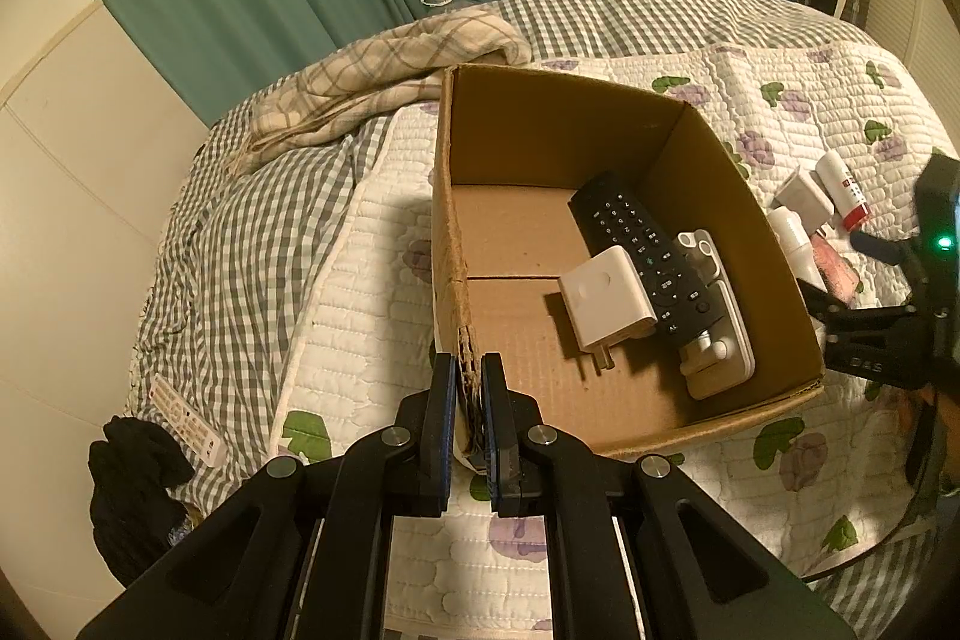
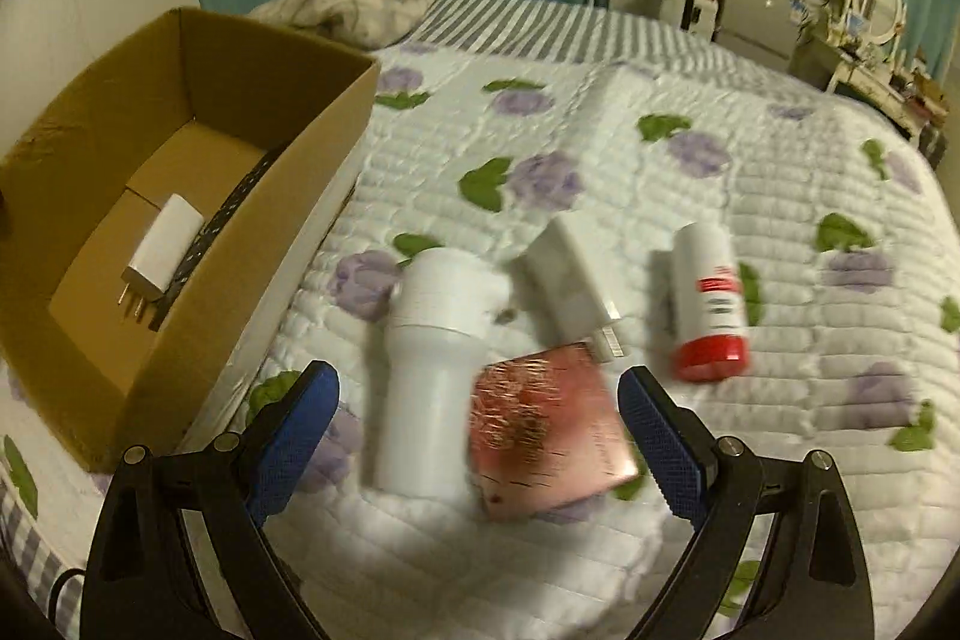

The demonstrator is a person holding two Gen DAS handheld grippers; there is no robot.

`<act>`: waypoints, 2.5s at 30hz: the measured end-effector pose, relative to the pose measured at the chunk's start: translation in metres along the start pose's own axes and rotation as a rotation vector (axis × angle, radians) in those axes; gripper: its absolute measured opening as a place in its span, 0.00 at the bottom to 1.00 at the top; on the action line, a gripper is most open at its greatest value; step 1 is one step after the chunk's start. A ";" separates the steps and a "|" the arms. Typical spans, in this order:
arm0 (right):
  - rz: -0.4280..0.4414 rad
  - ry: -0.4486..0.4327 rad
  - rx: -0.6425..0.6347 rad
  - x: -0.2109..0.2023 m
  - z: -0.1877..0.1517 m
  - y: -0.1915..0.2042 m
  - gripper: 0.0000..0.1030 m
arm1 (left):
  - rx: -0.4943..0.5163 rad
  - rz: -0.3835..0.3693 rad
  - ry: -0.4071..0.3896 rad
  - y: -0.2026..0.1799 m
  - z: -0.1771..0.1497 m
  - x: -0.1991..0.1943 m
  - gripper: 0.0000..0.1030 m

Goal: Organize rigid objects
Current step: 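Grasp the white plastic bottle with the right tool, then carry the white bottle into the box with the right tool and release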

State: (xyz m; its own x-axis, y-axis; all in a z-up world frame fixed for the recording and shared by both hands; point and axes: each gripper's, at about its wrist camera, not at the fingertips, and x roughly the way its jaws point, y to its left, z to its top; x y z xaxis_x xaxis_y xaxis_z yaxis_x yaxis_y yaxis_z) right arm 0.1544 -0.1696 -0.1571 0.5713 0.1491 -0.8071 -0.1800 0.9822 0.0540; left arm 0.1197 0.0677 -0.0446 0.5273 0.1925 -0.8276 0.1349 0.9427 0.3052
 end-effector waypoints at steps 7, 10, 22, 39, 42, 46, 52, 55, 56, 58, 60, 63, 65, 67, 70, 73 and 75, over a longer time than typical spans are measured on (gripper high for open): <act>0.026 0.040 0.043 0.021 0.003 0.001 0.82 | 0.001 0.001 0.001 0.000 0.000 0.000 0.07; 0.028 0.049 0.051 0.024 0.005 0.001 0.73 | 0.002 0.003 0.001 -0.001 0.000 0.000 0.07; 0.037 0.066 0.038 0.030 0.006 0.004 0.41 | 0.001 0.002 0.001 -0.001 0.000 0.000 0.07; 0.026 -0.124 0.014 -0.061 0.043 -0.007 0.41 | -0.001 0.000 0.002 -0.001 -0.001 0.000 0.07; 0.037 -0.183 0.002 -0.086 0.064 -0.005 0.41 | 0.001 0.003 0.003 -0.001 -0.003 -0.001 0.07; 0.062 -0.252 -0.029 -0.113 0.095 0.011 0.40 | 0.001 0.003 0.002 -0.001 -0.004 -0.002 0.07; 0.134 -0.299 -0.087 -0.127 0.120 0.054 0.41 | 0.002 0.003 0.002 -0.001 -0.003 -0.002 0.07; 0.192 -0.276 -0.095 -0.116 0.122 0.081 0.40 | 0.002 0.003 0.002 -0.001 -0.003 -0.002 0.07; 0.212 -0.264 -0.093 -0.110 0.122 0.089 0.40 | 0.002 0.003 0.001 -0.002 -0.003 -0.002 0.07; 0.252 -0.231 -0.084 -0.097 0.121 0.103 0.40 | 0.002 0.001 0.001 -0.002 -0.003 -0.002 0.07; 0.276 -0.190 -0.085 -0.079 0.117 0.120 0.40 | 0.002 -0.002 0.000 -0.002 -0.003 -0.002 0.07; 0.300 -0.135 -0.096 -0.054 0.109 0.140 0.40 | 0.003 -0.003 0.000 -0.002 -0.002 -0.002 0.07; 0.314 -0.104 -0.099 -0.041 0.103 0.145 0.40 | 0.003 -0.005 -0.002 -0.002 -0.002 -0.001 0.07; 0.327 -0.068 -0.096 -0.026 0.097 0.150 0.40 | 0.003 -0.007 -0.002 -0.002 -0.003 -0.002 0.07; 0.346 -0.025 -0.090 -0.009 0.090 0.155 0.40 | 0.003 -0.009 -0.003 -0.002 -0.002 -0.001 0.07; 0.370 0.007 -0.090 0.001 0.086 0.159 0.40 | 0.000 -0.009 -0.003 -0.002 -0.002 -0.001 0.07; 0.391 0.027 -0.098 0.006 0.082 0.163 0.41 | 0.002 -0.009 -0.002 -0.001 -0.002 -0.001 0.07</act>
State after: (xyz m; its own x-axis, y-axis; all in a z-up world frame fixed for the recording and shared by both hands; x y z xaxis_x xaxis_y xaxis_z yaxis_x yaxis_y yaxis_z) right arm 0.1938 0.0007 -0.1048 0.4231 0.5053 -0.7521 -0.4563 0.8359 0.3049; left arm 0.1176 0.0666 -0.0450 0.5280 0.1838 -0.8291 0.1411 0.9437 0.2991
